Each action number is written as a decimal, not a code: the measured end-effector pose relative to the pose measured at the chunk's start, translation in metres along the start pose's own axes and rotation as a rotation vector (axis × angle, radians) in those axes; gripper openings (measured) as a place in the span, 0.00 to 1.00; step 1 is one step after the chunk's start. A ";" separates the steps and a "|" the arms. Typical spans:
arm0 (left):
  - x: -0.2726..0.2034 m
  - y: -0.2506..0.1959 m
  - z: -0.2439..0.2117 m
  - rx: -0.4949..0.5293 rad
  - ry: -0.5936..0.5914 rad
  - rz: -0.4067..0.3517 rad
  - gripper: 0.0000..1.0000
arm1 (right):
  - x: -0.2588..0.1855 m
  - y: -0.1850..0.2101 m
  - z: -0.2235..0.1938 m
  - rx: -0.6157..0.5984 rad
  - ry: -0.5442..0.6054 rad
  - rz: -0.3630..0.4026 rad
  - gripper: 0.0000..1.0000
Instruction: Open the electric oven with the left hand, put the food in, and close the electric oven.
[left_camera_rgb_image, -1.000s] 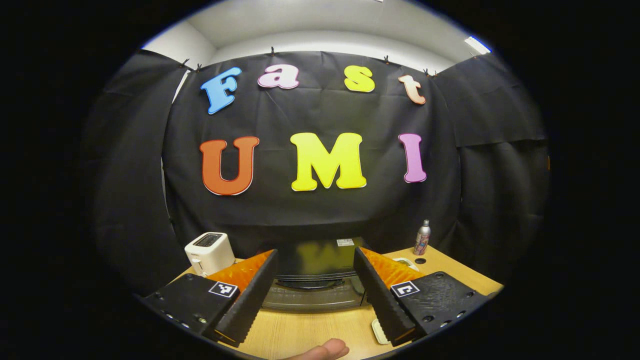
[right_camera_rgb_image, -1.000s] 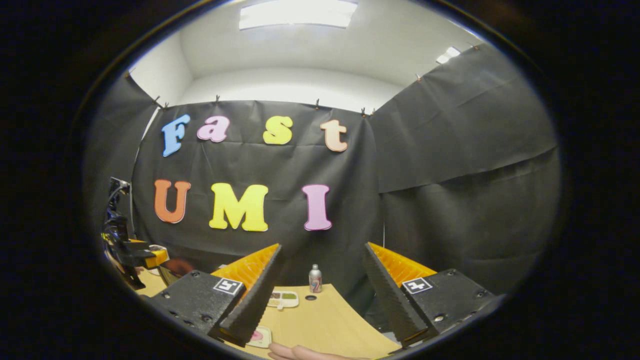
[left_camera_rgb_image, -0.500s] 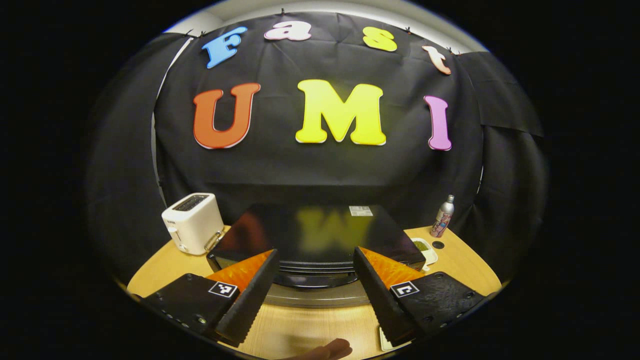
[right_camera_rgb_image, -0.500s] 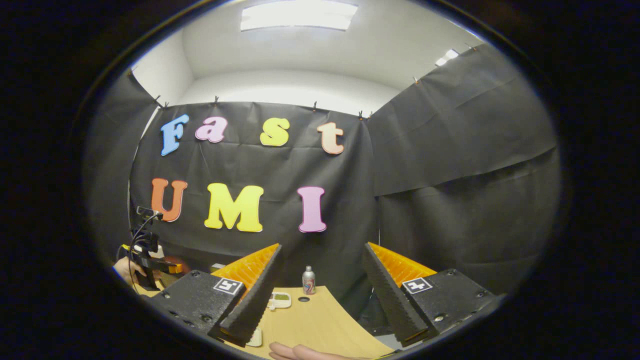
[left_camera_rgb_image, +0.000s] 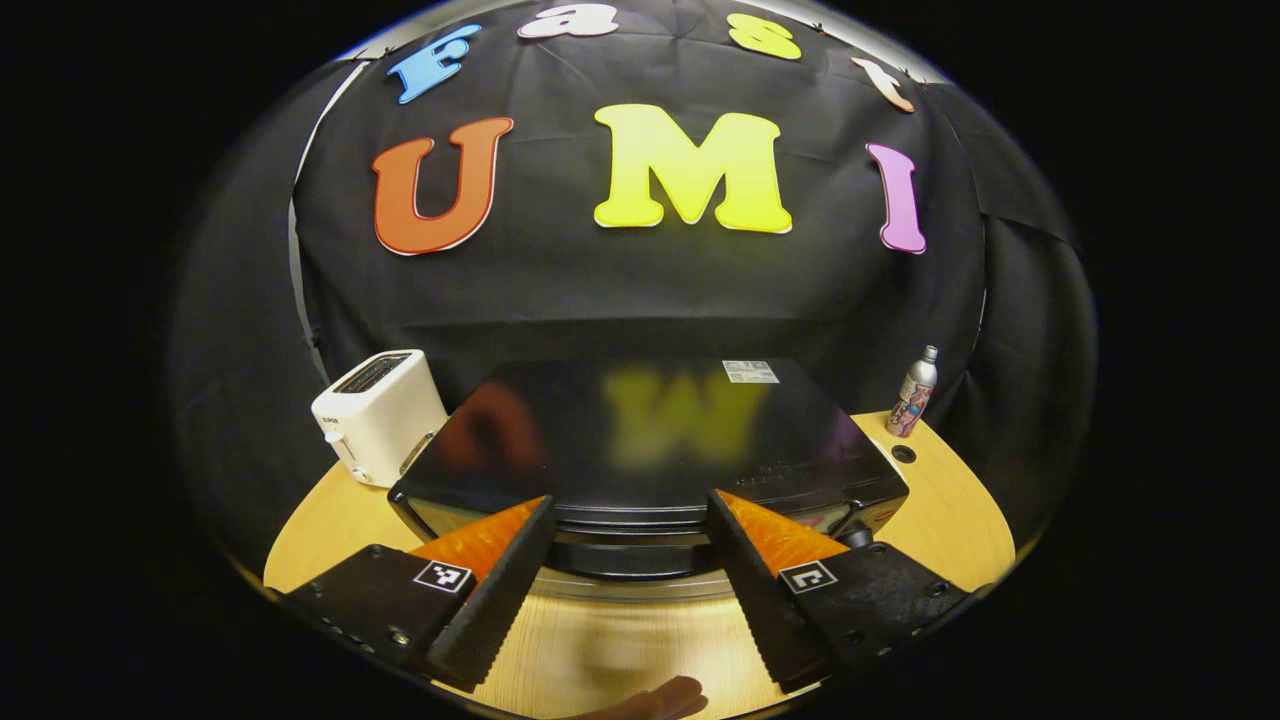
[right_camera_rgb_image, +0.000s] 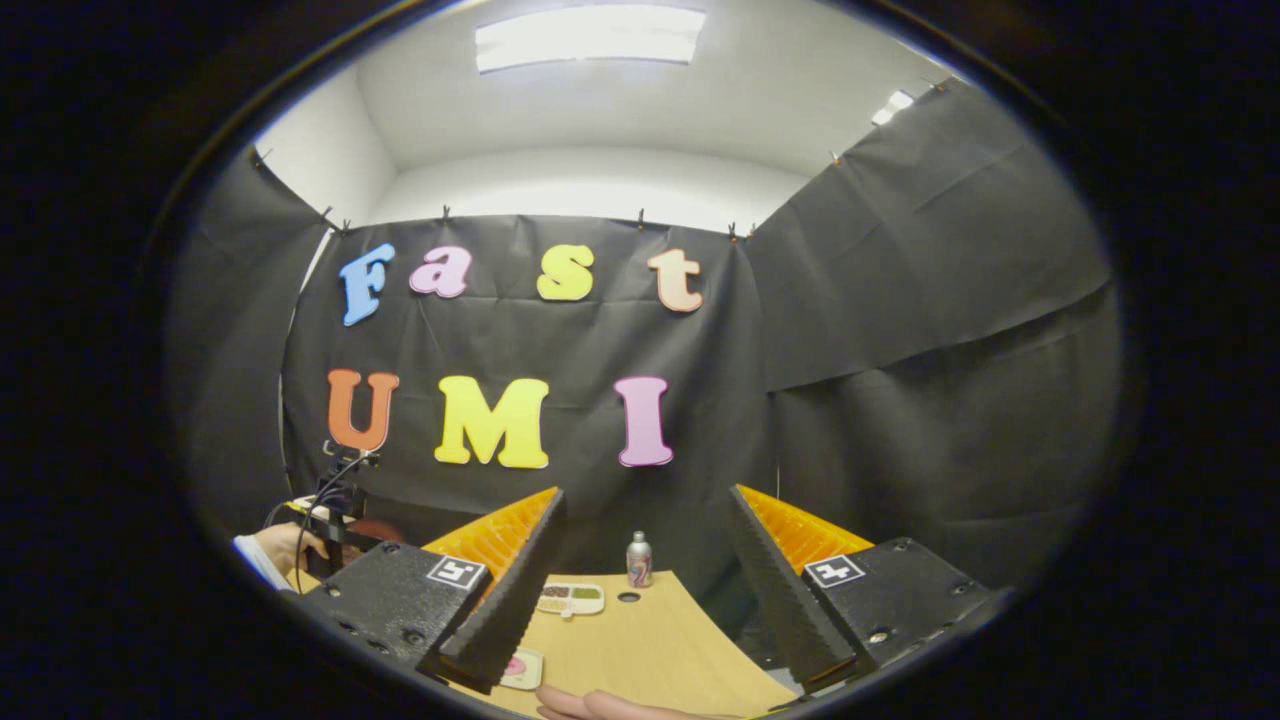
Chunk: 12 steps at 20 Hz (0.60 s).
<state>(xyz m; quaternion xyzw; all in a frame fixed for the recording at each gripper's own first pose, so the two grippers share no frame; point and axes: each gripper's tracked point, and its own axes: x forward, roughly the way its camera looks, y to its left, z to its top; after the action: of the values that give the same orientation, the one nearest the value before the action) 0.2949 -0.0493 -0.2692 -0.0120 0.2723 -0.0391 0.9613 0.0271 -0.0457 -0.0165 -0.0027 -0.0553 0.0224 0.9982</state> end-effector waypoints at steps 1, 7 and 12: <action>0.000 -0.001 0.001 0.004 0.007 -0.001 0.96 | -0.003 0.001 0.000 0.001 0.003 0.001 0.98; -0.016 -0.009 -0.011 0.066 0.017 -0.016 0.96 | -0.022 -0.001 0.008 -0.007 0.007 0.000 1.00; -0.038 -0.010 -0.026 0.057 0.043 -0.011 0.96 | -0.044 -0.003 0.027 0.000 -0.029 0.001 0.98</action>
<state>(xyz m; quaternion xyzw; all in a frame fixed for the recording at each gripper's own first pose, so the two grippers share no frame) 0.2483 -0.0558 -0.2713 0.0147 0.2914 -0.0525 0.9550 -0.0198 -0.0502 0.0054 -0.0025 -0.0699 0.0230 0.9973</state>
